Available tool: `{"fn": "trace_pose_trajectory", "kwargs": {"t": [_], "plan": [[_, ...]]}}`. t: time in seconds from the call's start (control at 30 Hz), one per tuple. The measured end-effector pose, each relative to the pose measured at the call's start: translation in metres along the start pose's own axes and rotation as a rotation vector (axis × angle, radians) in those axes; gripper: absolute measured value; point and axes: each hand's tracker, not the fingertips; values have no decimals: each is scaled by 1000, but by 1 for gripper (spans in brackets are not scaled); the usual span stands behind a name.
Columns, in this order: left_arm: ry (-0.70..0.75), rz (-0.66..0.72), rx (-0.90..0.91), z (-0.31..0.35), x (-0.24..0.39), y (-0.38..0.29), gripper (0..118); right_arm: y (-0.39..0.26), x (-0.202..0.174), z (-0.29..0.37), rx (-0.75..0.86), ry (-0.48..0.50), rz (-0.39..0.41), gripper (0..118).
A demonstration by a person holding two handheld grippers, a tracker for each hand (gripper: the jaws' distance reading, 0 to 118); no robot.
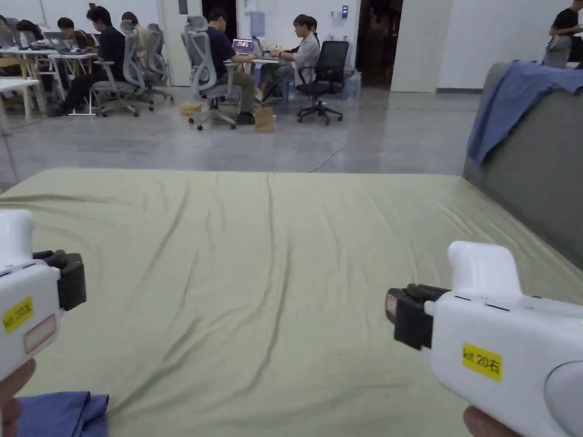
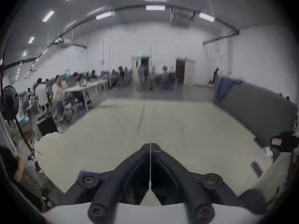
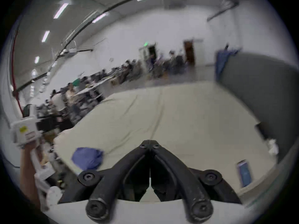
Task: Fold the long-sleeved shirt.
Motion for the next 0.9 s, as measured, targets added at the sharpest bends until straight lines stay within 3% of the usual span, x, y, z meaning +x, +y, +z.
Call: {"fn": "trace_pose_trajectory", "kwargs": {"t": [0.1,0.2,0.3,0.83,0.9], "plan": [[-34,38,109,32,63,6,0,9,25,48,121,-62,-14,0],[-86,10,153,55,112,10,0,6,43,85,231,-45,37,0],[-112,3,200,81,145,8,0,-1,51,107,213,-160,80,0],[-95,-9,177,126,175,-3,0,-8,23,115,263,0,91,0],[-89,-8,189,128,171,-2,15,-8,22,114,268,10,91,0]]}}
